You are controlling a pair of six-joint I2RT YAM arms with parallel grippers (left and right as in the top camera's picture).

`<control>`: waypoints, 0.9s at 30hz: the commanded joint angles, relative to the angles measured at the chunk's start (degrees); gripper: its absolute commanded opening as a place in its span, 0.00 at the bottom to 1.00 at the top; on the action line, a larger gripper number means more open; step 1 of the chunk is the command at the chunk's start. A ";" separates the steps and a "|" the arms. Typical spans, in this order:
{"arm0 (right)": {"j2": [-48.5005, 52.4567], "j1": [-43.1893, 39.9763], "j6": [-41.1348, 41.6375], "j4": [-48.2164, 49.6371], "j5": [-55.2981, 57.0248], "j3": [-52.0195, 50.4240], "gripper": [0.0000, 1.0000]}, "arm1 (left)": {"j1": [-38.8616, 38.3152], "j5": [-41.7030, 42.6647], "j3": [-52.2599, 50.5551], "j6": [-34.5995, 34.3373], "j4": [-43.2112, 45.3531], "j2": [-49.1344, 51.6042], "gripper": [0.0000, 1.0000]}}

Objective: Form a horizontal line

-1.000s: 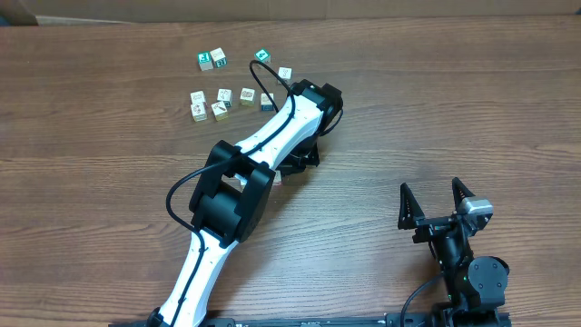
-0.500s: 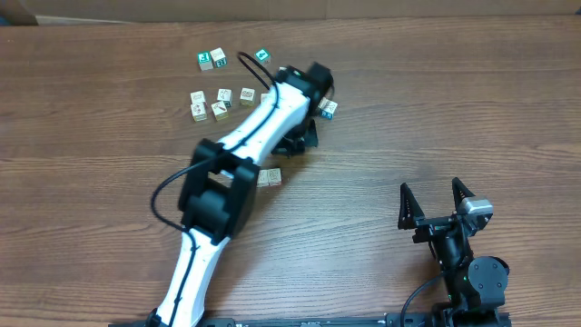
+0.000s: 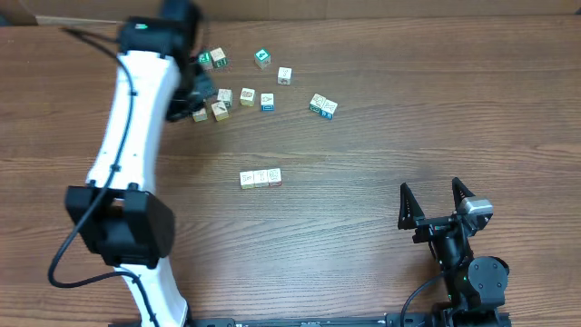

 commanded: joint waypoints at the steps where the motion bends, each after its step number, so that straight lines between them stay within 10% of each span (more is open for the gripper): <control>1: -0.46 -0.28 -0.24 0.26 0.33 -0.59 1.00 | 4.42 -0.52 -2.34 -0.09 -0.90 0.72 0.04; 7: -0.46 -0.28 -0.24 0.26 0.33 -0.59 1.00 | 9.55 -0.26 -4.50 -0.11 -0.94 0.72 0.12; 15: -0.46 -0.28 -0.24 0.26 0.33 -0.59 1.00 | 10.19 -0.33 -4.52 -0.09 -1.27 0.72 1.00; 27: -0.46 -0.28 -0.24 0.26 0.33 -0.59 1.00 | 10.21 -0.31 -4.52 -0.11 1.07 0.72 1.00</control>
